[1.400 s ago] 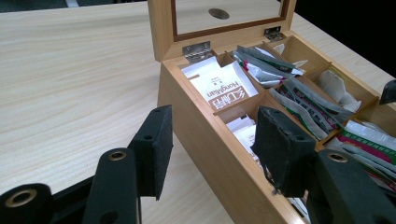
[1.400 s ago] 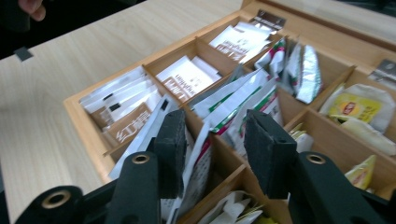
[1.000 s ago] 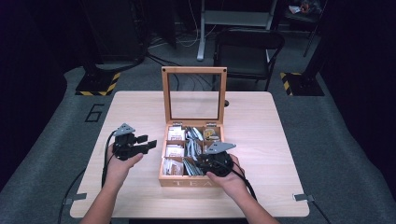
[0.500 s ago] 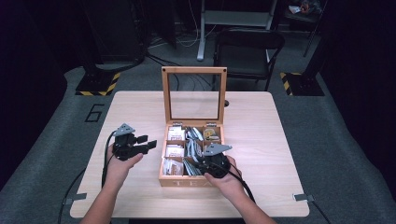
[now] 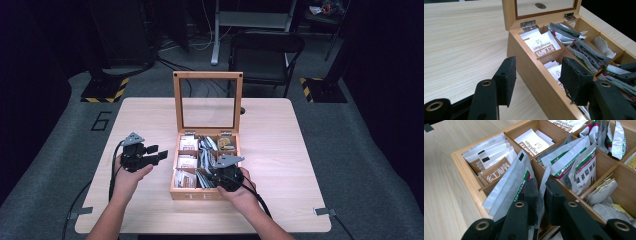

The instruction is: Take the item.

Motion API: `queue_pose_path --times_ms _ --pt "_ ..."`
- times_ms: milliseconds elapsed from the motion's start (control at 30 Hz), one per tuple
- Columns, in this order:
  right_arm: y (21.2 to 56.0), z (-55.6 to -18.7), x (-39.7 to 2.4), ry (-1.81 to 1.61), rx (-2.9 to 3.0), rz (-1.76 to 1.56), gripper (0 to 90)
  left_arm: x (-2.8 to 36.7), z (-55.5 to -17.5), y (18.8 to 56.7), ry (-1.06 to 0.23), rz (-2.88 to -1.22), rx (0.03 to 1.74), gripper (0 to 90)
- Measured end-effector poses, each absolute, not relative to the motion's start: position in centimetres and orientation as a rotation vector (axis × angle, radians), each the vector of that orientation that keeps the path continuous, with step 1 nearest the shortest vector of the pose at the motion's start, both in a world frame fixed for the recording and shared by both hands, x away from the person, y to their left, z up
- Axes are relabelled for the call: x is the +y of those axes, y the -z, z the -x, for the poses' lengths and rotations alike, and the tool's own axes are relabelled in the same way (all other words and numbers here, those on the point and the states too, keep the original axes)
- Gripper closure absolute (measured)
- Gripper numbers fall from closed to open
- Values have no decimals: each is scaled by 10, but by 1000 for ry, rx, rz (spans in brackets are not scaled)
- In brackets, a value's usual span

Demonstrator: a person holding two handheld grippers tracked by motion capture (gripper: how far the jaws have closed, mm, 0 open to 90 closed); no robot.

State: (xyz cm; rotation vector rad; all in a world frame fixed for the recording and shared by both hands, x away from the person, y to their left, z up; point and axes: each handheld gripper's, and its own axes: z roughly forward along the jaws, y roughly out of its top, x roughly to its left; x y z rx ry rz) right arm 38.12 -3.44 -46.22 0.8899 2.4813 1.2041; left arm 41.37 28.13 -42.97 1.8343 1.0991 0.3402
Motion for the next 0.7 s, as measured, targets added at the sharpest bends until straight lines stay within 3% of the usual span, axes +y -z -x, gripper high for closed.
queue_pose_path --times_ms 367,700 --pt "464 -380 -31 -1193 2500 -898 792 281 -414 430 -340 -1835 1100 465" --pt "464 -380 -31 -1183 2518 -892 887 281 -414 431 -341 -1838 1098 465"
